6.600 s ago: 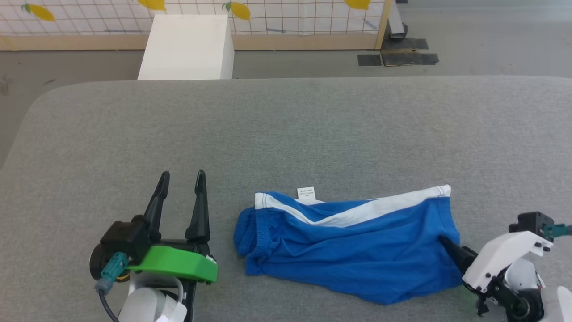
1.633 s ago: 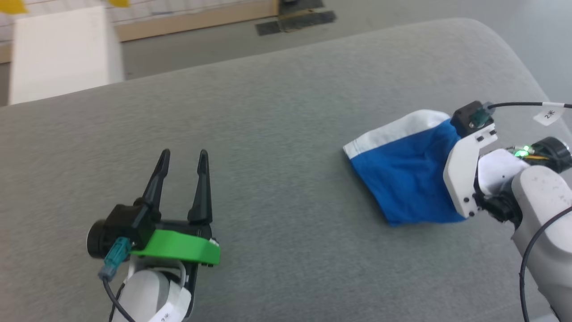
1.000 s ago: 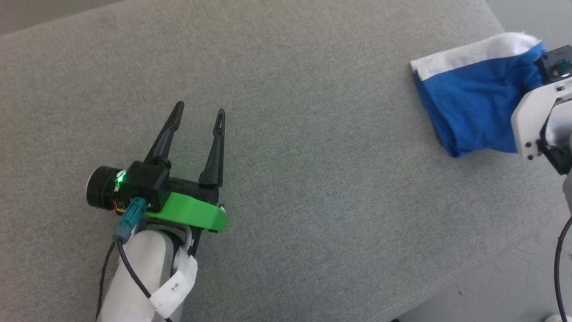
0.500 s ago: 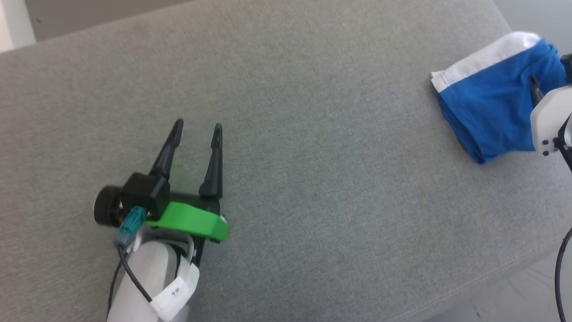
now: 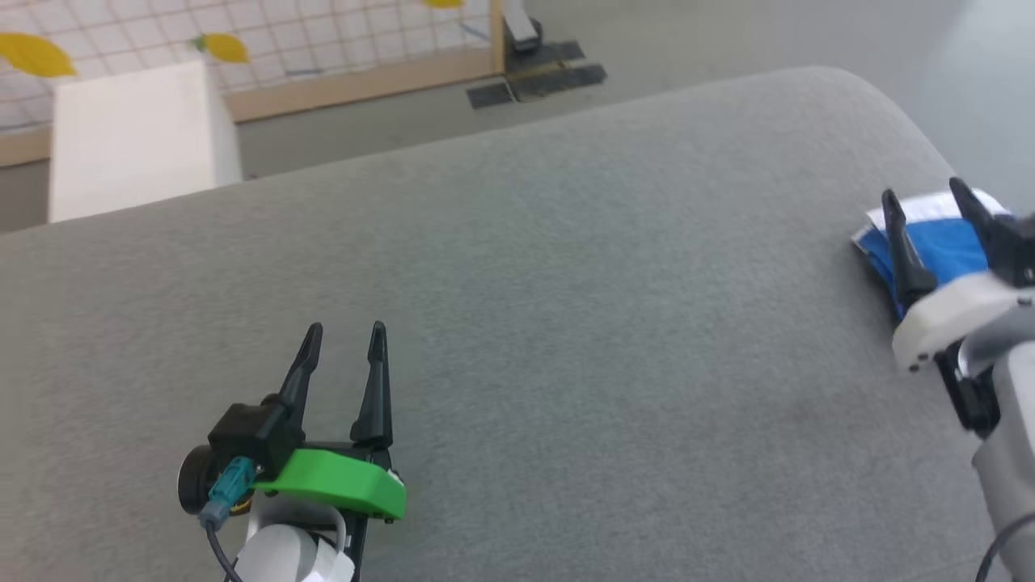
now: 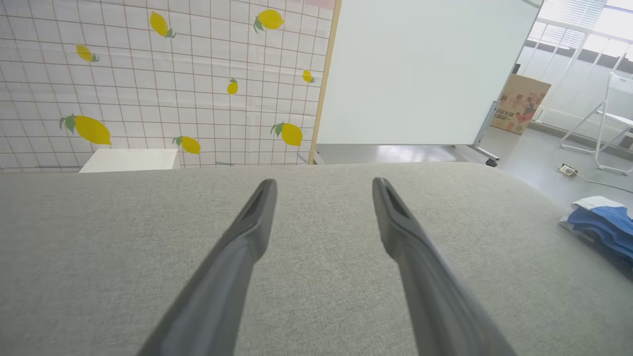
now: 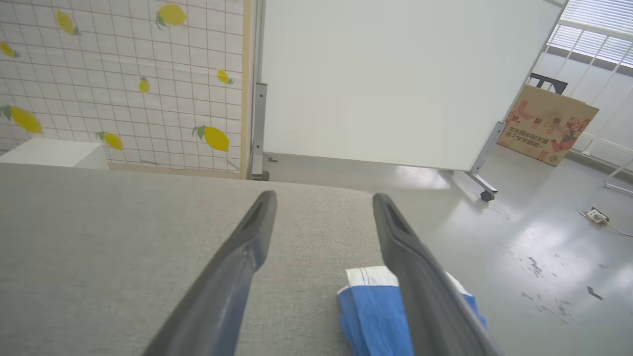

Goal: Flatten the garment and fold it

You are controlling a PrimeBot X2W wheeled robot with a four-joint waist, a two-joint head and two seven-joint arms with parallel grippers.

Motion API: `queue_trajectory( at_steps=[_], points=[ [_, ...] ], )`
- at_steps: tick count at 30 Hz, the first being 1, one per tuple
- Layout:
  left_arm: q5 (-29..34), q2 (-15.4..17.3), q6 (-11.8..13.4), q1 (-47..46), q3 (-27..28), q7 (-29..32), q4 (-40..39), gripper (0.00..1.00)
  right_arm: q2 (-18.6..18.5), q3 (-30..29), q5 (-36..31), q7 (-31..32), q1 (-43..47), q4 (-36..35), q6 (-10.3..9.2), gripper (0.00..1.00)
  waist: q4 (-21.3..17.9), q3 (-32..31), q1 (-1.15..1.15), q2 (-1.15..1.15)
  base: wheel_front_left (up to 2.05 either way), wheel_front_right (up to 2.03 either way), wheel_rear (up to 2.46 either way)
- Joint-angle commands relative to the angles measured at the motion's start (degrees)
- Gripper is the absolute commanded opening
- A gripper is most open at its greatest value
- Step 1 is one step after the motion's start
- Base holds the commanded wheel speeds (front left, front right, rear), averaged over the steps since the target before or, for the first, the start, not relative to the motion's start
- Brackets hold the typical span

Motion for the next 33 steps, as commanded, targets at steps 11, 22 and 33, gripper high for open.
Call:
queue_trajectory(
  at_steps=[11,22,33],
  points=[
    [-1.4,-0.2,1.9,2.3,-0.4,-0.3,0.5,1.0,7.3,-5.4,-0.7,-0.6,23.2,-25.2,-0.1,1.0,10.9,-6.6,0.0,0.0,0.0,0.0,0.0],
    [-1.3,-0.3,2.8,4.4,0.1,-0.3,1.1,1.0,14.4,-8.0,-6.9,0.7,34.4,-34.0,-0.1,1.0,14.0,-7.6,0.0,0.0,0.0,0.0,0.0],
    [-1.4,-0.3,3.2,6.1,0.5,-0.3,1.5,1.0,15.7,-7.4,-8.3,2.5,36.5,-36.5,-0.1,1.0,14.9,-7.6,0.0,0.0,0.0,0.0,0.0]
  ],
)
